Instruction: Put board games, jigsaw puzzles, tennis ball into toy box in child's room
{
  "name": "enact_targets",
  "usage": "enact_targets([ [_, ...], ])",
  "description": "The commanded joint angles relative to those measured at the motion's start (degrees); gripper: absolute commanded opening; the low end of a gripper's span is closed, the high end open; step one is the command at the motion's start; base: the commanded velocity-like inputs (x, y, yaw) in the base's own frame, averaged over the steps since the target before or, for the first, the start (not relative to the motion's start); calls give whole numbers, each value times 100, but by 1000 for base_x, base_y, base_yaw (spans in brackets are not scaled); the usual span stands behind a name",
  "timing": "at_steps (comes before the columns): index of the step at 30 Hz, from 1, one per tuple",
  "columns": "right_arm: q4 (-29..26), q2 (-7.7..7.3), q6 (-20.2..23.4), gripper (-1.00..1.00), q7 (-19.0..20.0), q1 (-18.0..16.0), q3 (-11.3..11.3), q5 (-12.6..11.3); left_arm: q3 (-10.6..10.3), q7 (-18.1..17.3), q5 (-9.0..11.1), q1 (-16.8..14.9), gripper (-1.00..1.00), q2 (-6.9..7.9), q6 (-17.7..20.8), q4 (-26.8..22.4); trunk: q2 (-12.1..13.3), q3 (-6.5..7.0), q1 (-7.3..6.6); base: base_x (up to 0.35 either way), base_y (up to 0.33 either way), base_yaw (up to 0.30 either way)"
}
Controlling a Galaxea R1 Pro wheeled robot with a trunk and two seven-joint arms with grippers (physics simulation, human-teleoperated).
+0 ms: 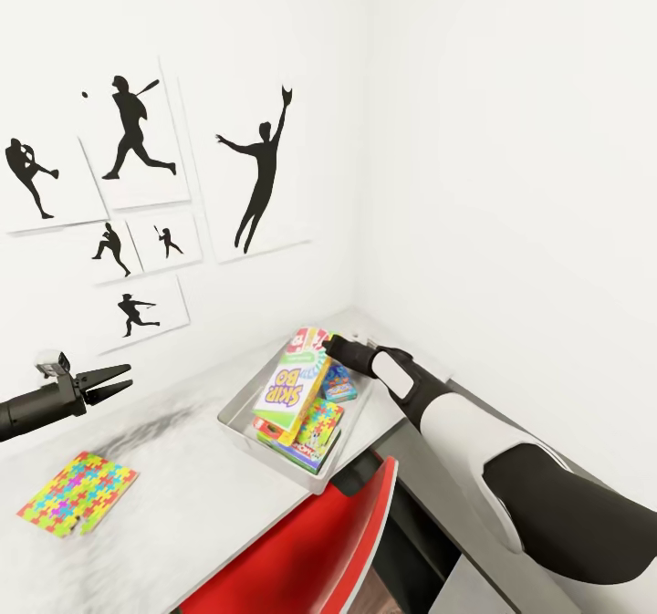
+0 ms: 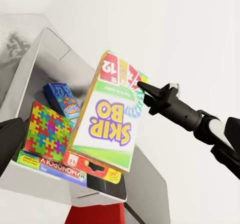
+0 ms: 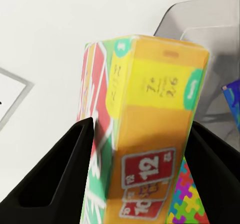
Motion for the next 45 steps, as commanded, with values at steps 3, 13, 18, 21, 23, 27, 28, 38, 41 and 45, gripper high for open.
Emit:
enact_targets([
  [3, 112, 0, -101, -100, 24, -8, 7, 55, 1, -22, 0, -5, 100, 1, 58, 0, -13, -13, 4, 0, 0, 0],
  [13, 205, 0, -237, -100, 87, -8, -17, 761, -2, -22, 0, -4, 100, -6, 57, 0, -13, -13, 4, 0, 0, 0],
  [18, 207, 0, -349, -100, 89, -8, -18, 807, 1, -28, 0, -3, 100, 0, 52, 0, -13, -13, 4, 0, 0, 0],
  [21, 210, 0, -364, -100, 89, -8, -19, 807, 1, -30, 0, -4, 100, 0, 49, 0, -13, -13, 4, 0, 0, 0],
  [23, 209, 0, -368, -100, 89, -8, -18, 806, 1, -31, 0, -4, 100, 1, 48, 0, -13, -13, 4, 0, 0, 0],
  [27, 207, 0, -376, -100, 89, -8, -12, 805, 1, -36, 3, -5, 100, -1, 48, 0, -13, -13, 4, 0, 0, 0],
  [28, 207, 0, -380, -100, 89, -8, -12, 805, 1, -41, 5, -5, 100, -3, 48, 0, -13, -13, 4, 0, 0, 0],
  [38, 208, 0, -426, 100, 89, -8, -11, 805, 1, -48, 9, -5, 100, -4, 48, 0, -13, -13, 4, 0, 0, 0],
  [41, 207, 0, -429, 100, 89, -8, -11, 805, 1, -49, 9, -5, 100, -6, 48, 0, -13, -13, 4, 0, 0, 0],
  [45, 207, 0, -430, 100, 89, -8, -11, 808, 1, -49, 9, -5, 100, -7, 48, 0, -13, -13, 4, 0, 0, 0],
])
